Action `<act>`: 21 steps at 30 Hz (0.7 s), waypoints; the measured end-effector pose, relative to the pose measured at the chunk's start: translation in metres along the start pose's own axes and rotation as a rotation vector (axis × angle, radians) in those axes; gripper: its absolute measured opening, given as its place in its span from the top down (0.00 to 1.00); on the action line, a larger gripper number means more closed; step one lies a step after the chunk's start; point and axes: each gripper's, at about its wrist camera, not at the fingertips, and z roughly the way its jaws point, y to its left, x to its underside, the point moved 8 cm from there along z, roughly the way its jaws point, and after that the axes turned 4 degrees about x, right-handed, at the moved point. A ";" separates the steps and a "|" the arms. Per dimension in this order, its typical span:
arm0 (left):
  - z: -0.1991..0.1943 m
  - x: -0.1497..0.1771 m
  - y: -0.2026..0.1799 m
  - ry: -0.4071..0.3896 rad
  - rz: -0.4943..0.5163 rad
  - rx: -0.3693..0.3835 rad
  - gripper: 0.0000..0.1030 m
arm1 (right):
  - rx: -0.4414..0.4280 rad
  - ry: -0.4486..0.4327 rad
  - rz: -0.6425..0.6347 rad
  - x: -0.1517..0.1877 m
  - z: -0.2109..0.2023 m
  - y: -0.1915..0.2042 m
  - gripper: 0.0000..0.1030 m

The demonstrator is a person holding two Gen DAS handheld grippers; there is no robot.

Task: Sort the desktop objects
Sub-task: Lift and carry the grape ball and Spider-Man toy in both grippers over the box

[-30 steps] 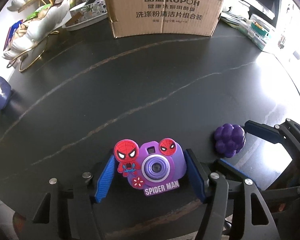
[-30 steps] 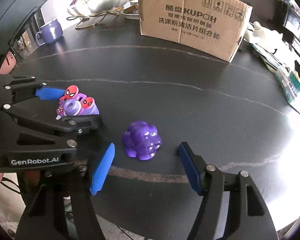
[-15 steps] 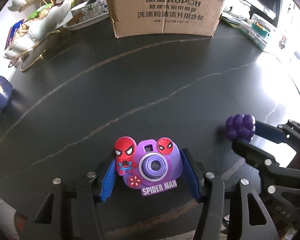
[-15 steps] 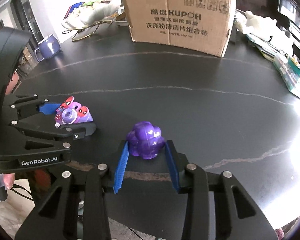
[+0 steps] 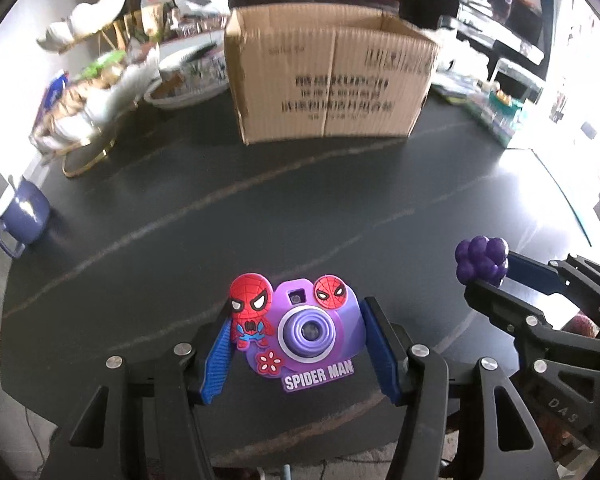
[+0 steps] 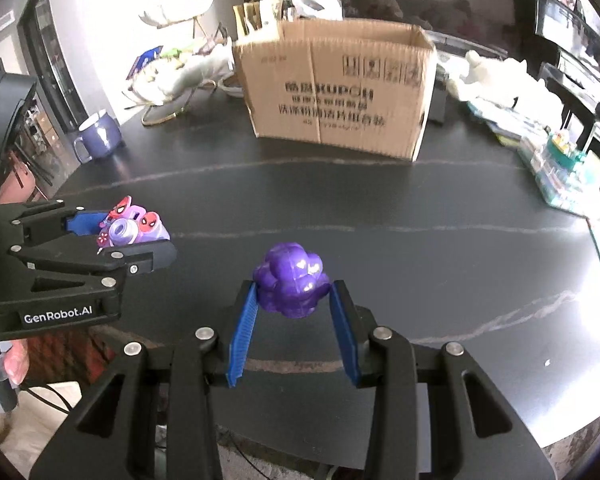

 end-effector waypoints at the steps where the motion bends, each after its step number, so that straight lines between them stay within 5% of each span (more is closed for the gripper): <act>1: -0.002 -0.003 0.000 -0.006 0.000 0.002 0.46 | 0.002 -0.011 0.001 -0.004 -0.004 -0.001 0.66; 21: -0.029 -0.060 -0.001 -0.089 0.010 0.017 0.46 | -0.002 -0.101 0.005 -0.062 -0.044 -0.017 0.66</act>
